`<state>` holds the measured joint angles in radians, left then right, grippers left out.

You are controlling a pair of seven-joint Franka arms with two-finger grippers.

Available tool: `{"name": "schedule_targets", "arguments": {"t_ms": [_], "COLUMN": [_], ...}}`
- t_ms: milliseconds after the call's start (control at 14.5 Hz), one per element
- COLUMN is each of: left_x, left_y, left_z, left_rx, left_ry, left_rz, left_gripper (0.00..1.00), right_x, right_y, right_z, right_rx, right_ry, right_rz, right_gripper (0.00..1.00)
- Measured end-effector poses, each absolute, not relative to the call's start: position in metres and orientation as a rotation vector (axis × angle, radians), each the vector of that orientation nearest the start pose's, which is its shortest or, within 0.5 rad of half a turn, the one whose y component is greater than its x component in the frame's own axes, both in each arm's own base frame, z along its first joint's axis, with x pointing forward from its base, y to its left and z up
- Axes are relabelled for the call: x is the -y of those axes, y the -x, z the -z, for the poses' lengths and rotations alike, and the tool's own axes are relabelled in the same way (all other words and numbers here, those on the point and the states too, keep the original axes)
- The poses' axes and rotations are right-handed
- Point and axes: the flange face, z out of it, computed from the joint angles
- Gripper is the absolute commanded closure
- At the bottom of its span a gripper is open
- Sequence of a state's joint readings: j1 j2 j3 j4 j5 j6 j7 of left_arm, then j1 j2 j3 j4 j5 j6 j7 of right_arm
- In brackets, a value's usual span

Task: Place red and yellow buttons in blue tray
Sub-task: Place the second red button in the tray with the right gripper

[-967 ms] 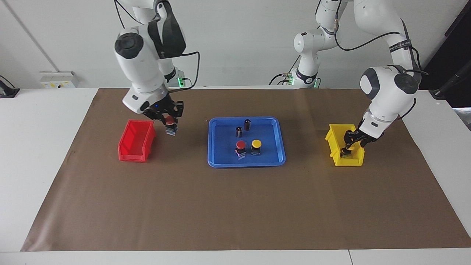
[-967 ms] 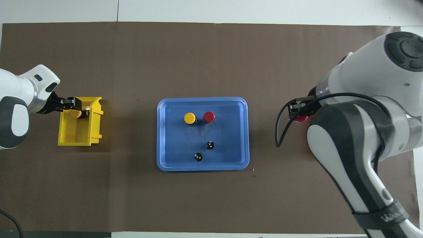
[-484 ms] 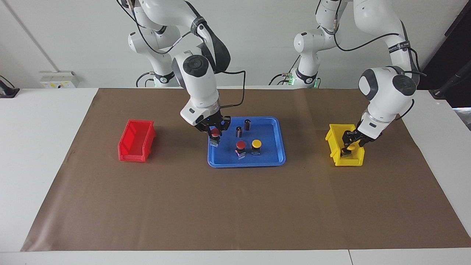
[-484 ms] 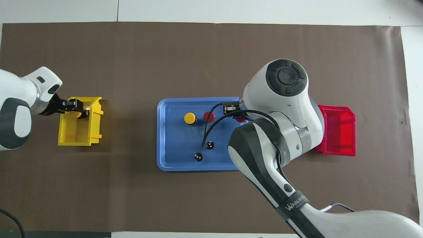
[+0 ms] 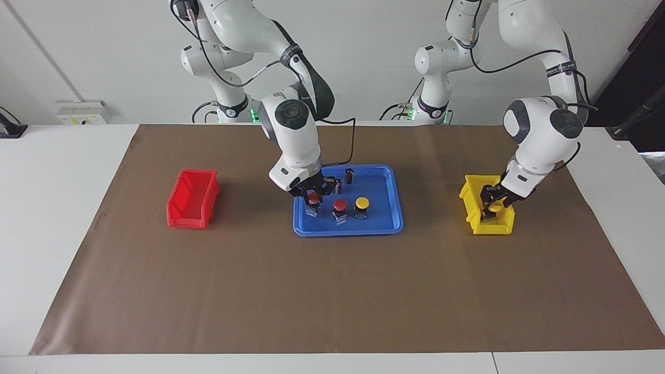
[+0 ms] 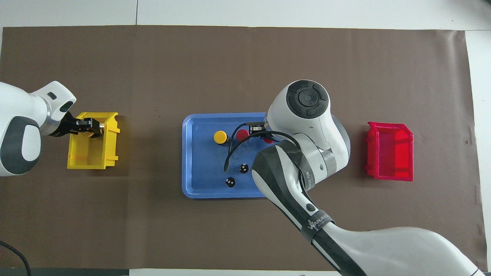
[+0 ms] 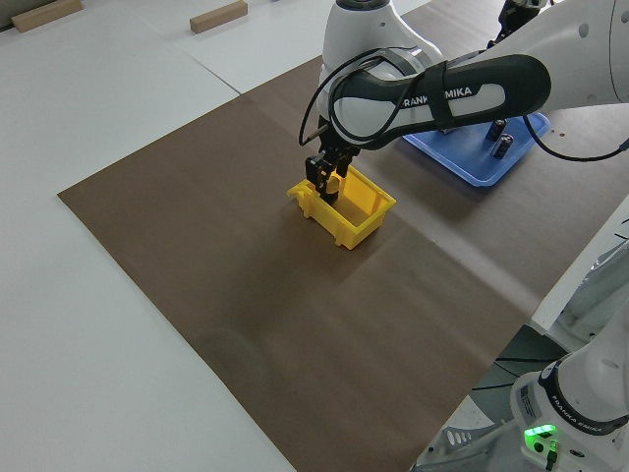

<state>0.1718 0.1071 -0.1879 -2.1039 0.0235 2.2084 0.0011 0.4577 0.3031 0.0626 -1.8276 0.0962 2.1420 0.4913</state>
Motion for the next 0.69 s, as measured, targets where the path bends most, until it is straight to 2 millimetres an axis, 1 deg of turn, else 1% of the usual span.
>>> {"name": "schedule_targets", "arguments": {"t_ms": [69,207,345,415,484,553,622,691], "left_x": [0.007,0.007,0.007,0.007,0.007,0.007,0.007,0.007], "left_y": [-0.561,-0.563,-0.563,-0.563,-0.563,-0.562,-0.562,-0.562], "left_z": [-0.366,-0.361,-0.360,-0.360,-0.359,-0.359,-0.359,-0.359], "left_rx": [-0.047,-0.047,-0.048,-0.049,-0.050,-0.050,-0.054,-0.060], "left_ry": [3.143,3.145,3.146,3.146,3.146,3.146,3.146,3.145], "left_rz": [-0.001,-0.004,-0.008,-0.008,-0.010,-0.012,-0.014,-0.018], "left_gripper": [0.42,0.53,0.68,0.75,0.78,0.82,0.82,0.82], "right_x": [-0.318,-0.322,-0.322,-0.320,-0.319,-0.318,-0.318,-0.317], "right_y": [-0.545,-0.542,-0.541,-0.541,-0.541,-0.541,-0.541,-0.542], "right_z": [-0.365,-0.358,-0.353,-0.352,-0.351,-0.350,-0.350,-0.351], "right_rx": [-0.031,-0.022,-0.023,-0.026,-0.028,-0.030,-0.032,-0.033], "right_ry": [3.050,3.050,3.051,3.052,3.054,3.055,3.055,3.055], "right_rz": [-0.063,-0.062,-0.063,-0.064,-0.067,-0.067,-0.067,-0.065], "right_gripper": [0.72,0.66,0.53,0.38,0.24,0.20,0.16,0.16]}}
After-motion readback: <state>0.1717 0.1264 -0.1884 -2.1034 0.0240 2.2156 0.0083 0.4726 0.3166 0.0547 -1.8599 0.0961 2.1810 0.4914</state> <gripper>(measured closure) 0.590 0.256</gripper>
